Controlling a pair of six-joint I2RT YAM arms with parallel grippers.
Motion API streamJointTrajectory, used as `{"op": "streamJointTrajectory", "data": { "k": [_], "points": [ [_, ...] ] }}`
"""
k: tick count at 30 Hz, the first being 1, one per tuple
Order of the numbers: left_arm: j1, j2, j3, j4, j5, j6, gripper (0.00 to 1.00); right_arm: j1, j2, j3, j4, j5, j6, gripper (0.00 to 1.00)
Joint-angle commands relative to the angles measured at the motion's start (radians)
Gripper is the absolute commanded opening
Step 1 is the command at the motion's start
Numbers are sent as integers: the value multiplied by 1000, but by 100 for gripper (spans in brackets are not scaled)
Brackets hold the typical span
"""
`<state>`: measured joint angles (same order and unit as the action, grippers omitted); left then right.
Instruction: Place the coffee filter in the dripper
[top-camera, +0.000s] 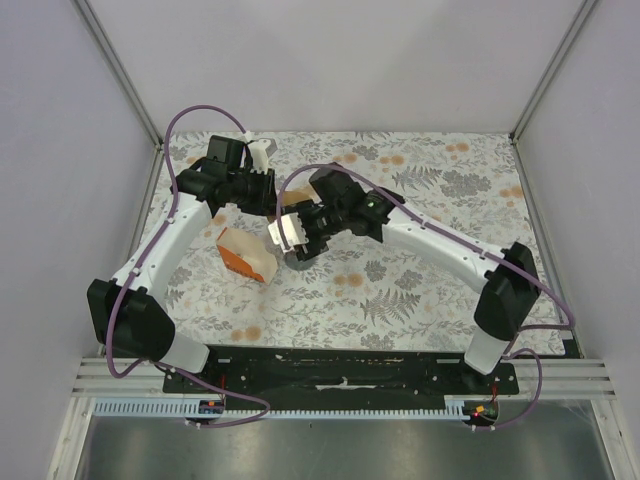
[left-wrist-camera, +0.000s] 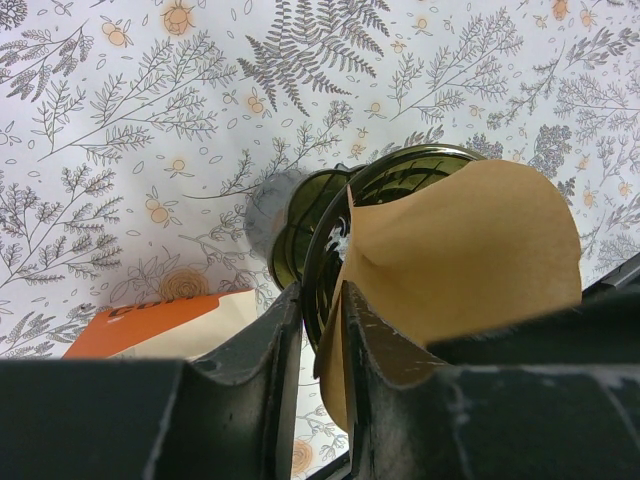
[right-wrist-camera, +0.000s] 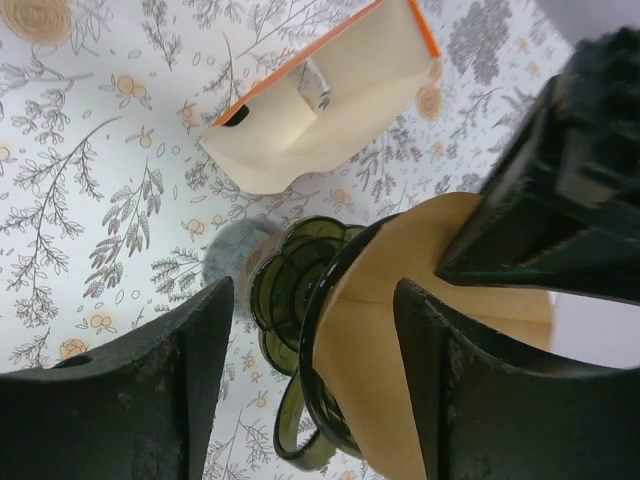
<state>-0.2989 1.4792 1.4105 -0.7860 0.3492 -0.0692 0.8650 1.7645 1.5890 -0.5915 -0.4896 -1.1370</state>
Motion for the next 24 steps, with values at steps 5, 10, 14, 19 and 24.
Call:
{"op": "streamJointTrajectory", "data": {
  "k": [5, 10, 14, 19, 24],
  "points": [
    [-2, -5, 4, 18, 30, 22, 28, -24, -172, 54, 9, -239, 163, 78],
    [-3, -7, 2, 19, 30, 20, 27, -110, -224, 78, 121, -377, 464, 85],
    [-2, -7, 2, 22, 33, 20, 27, -164, -160, 100, 314, -108, 839, 87],
    [-3, -10, 1, 27, 34, 16, 26, -169, -4, 213, 223, 77, 930, 86],
    [-5, -8, -1, 28, 36, 16, 26, -169, 81, 235, 216, 82, 938, 88]
  ]
}}
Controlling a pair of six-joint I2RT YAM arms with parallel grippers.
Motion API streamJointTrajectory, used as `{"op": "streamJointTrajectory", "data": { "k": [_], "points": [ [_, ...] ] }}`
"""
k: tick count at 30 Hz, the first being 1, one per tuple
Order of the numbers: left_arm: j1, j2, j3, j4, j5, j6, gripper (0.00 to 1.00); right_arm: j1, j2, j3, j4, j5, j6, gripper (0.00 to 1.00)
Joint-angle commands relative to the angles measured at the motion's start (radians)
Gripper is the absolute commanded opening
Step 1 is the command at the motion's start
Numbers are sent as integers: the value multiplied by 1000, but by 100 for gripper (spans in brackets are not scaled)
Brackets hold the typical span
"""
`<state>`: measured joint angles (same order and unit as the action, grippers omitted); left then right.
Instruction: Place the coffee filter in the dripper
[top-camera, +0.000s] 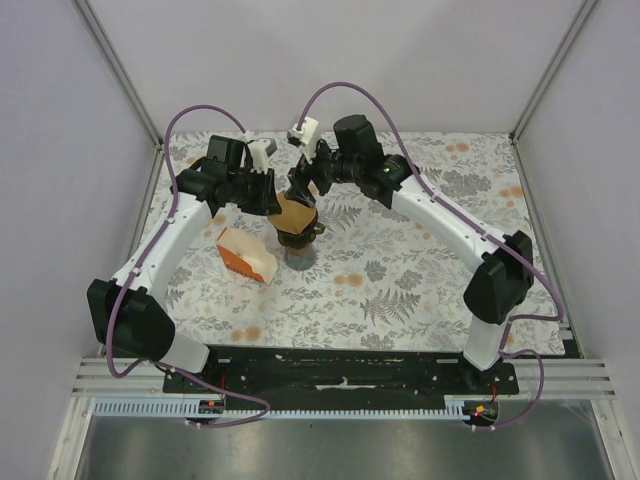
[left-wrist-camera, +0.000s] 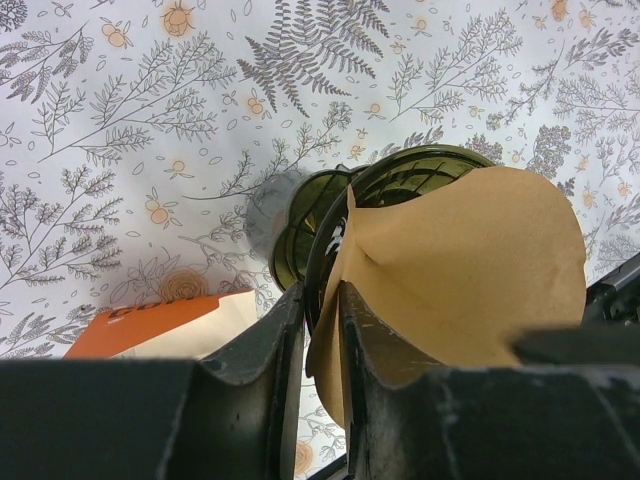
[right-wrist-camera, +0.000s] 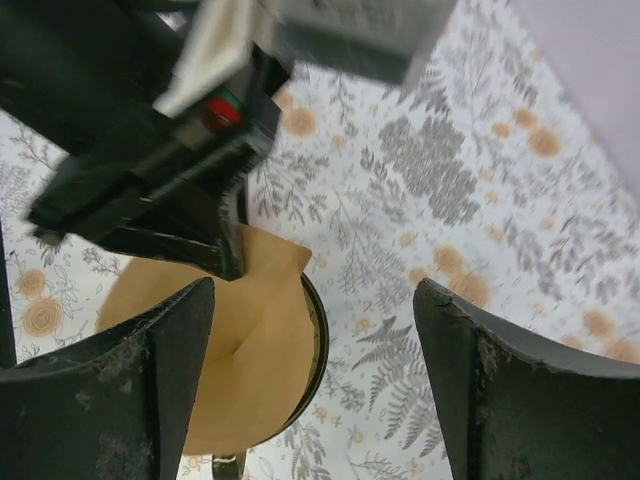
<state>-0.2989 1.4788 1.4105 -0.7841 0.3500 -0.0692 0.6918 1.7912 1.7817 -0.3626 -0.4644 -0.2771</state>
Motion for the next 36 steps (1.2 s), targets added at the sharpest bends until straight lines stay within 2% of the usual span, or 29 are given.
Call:
{"op": "streamJointTrajectory", "data": {
  "k": [1, 8, 10, 13, 19, 22, 23, 25, 26, 28, 32, 36],
  "points": [
    [-5, -9, 1, 28, 35, 16, 26, 5, 65, 44, -12, 52, 75, 88],
    [-6, -3, -2, 31, 38, 16, 26, 5, 143, 53, 1, -14, 64, 81],
    [-5, -2, -4, 32, 35, 14, 26, 5, 160, 59, -1, -26, 64, 72],
    [-6, -5, -8, 37, 35, 12, 26, 3, 163, 44, -1, -39, 47, 49],
    [-6, 3, -13, 51, 37, 6, 25, 3, 158, 16, -1, -57, 7, 31],
    [-6, 3, -18, 60, 38, 2, 25, 0, 160, 10, 1, -65, 0, 18],
    [-6, 5, -19, 62, 38, 2, 25, 0, 160, 7, 2, -65, -4, 10],
    [-6, 3, -22, 63, 40, 2, 25, 0, 158, 1, 2, -65, -13, 4],
    [-6, 2, -24, 63, 40, 2, 25, 0, 155, -4, 2, -63, -16, 4],
    [-6, -2, -30, 63, 38, 2, 25, 0, 152, -7, 1, -65, -25, 13],
    [-5, -9, -36, 57, 40, 8, 25, 0, 146, -15, 1, -65, -31, 46],
    [-6, -15, -33, 48, 41, 23, 25, 0, 148, -27, 5, -63, -27, 53]
  ]
}}
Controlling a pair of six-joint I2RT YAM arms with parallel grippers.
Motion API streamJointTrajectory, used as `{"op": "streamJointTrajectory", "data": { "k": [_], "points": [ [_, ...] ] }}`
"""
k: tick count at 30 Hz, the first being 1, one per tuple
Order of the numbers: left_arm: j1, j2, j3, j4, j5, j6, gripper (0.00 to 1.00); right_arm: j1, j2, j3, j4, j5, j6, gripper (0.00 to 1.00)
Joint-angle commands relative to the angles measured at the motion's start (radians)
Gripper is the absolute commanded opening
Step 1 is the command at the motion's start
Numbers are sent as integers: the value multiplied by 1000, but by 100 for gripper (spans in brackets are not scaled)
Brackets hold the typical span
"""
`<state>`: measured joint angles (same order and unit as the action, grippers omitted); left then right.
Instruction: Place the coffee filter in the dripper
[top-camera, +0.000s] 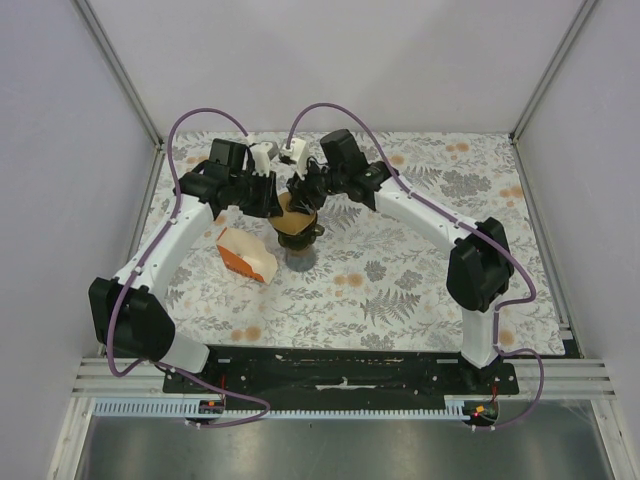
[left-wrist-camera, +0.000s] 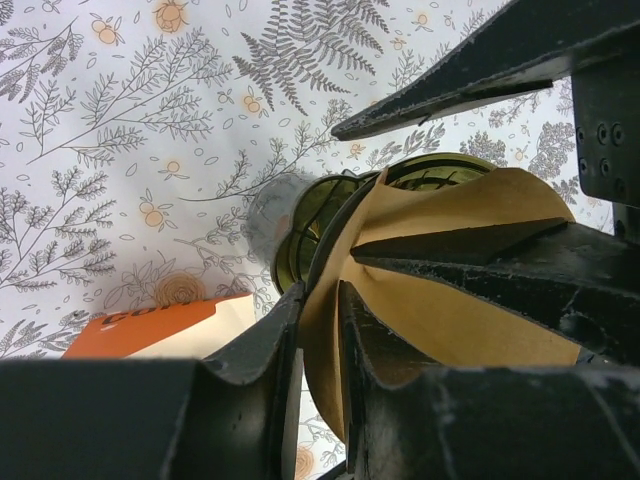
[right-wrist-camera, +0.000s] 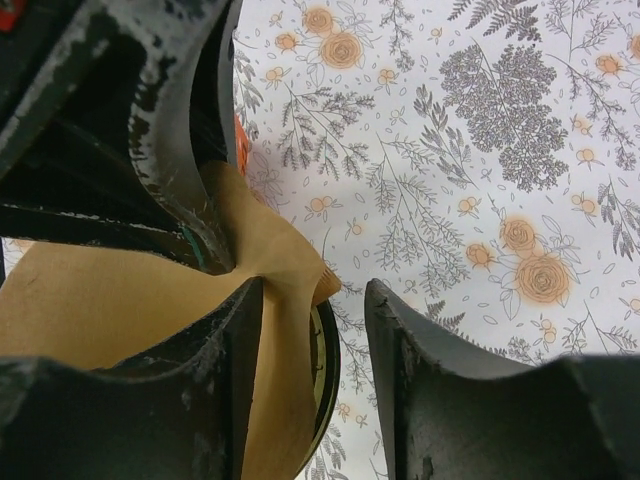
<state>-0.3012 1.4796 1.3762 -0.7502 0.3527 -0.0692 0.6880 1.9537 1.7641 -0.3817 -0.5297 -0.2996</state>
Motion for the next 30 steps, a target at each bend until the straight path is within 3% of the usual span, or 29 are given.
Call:
{"op": "streamJointTrajectory", "data": {
  "k": [1, 7, 18, 20, 30],
  "points": [
    [-4, -19, 1, 11, 35, 28, 26, 4, -13, -17, 27, 2, -4, 53],
    [-4, -24, -11, 9, 31, 37, 26, 4, 4, -41, 41, 14, -19, 46],
    [-3, -22, -17, 15, 29, 32, 26, 4, 7, -46, 44, 34, -39, 11],
    [-4, -24, -17, 15, 29, 32, 26, 4, 7, -49, 44, 42, -41, 10],
    [-1, -22, -32, 17, 17, 29, 27, 2, 17, -52, 32, 42, -53, 47]
  ]
}}
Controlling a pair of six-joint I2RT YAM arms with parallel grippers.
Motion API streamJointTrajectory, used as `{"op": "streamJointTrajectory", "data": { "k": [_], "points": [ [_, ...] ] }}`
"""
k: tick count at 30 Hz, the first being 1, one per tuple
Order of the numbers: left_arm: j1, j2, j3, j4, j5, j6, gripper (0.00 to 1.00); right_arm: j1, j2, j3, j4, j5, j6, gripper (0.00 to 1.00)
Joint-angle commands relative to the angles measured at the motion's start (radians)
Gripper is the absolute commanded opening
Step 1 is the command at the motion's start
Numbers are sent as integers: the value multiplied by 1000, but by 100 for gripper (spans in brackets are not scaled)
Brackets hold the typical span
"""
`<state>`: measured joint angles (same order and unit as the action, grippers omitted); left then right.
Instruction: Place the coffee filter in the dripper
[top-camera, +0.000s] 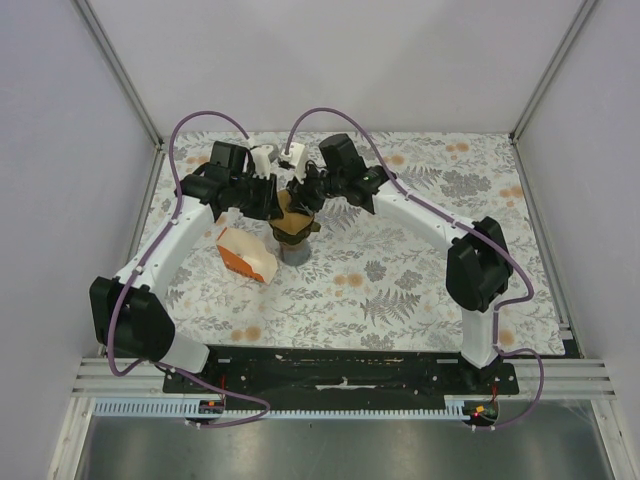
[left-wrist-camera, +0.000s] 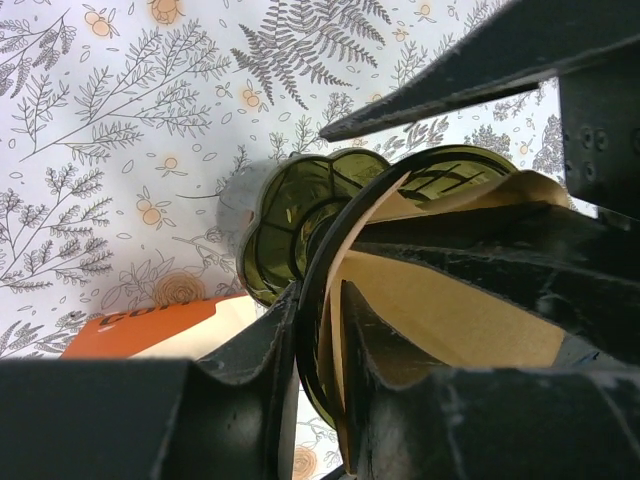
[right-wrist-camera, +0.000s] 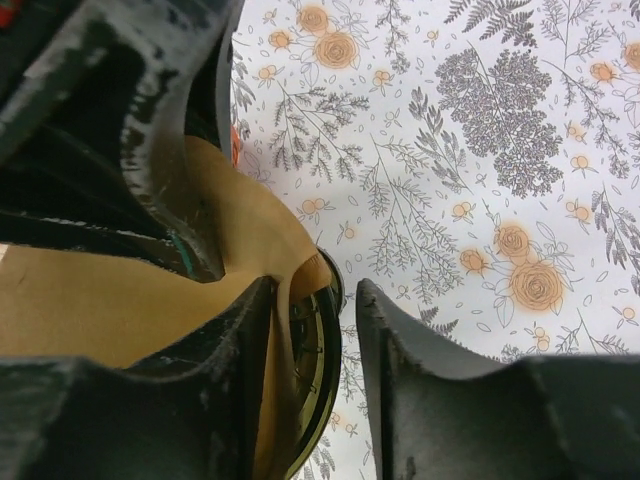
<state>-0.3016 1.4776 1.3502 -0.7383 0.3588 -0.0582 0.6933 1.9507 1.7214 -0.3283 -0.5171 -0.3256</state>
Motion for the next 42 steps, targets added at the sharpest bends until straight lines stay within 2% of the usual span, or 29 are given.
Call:
{"op": "streamJointTrajectory", "data": {
  "k": [1, 6, 13, 16, 17, 23, 31, 37, 42],
  "points": [
    [-1, -20, -8, 5, 5, 20, 28, -3, 22, -8, -25, 28, -27, 49],
    [-1, -23, 1, 5, 11, 23, 35, -3, 1, -3, -29, 14, -26, 60],
    [-1, -30, 4, 1, 14, 27, 46, -5, -44, 6, -28, 26, -46, 80],
    [2, -30, 15, -1, 14, 31, 49, -6, -59, 9, -29, 20, -49, 81],
    [1, -31, 18, -6, 15, 32, 50, -6, -65, 10, -28, 16, -49, 87],
    [5, -34, 38, -9, 35, 34, 58, -8, -84, 24, -29, 15, -46, 90],
    [13, -40, 69, -26, 45, 43, 62, -9, -93, 21, -32, 17, -46, 91],
    [21, -39, 118, -38, 68, 51, 70, -11, -128, 40, -32, 2, -44, 92],
    [27, -43, 121, -42, 74, 52, 73, -12, -162, 41, -34, -11, -46, 93]
  ]
}}
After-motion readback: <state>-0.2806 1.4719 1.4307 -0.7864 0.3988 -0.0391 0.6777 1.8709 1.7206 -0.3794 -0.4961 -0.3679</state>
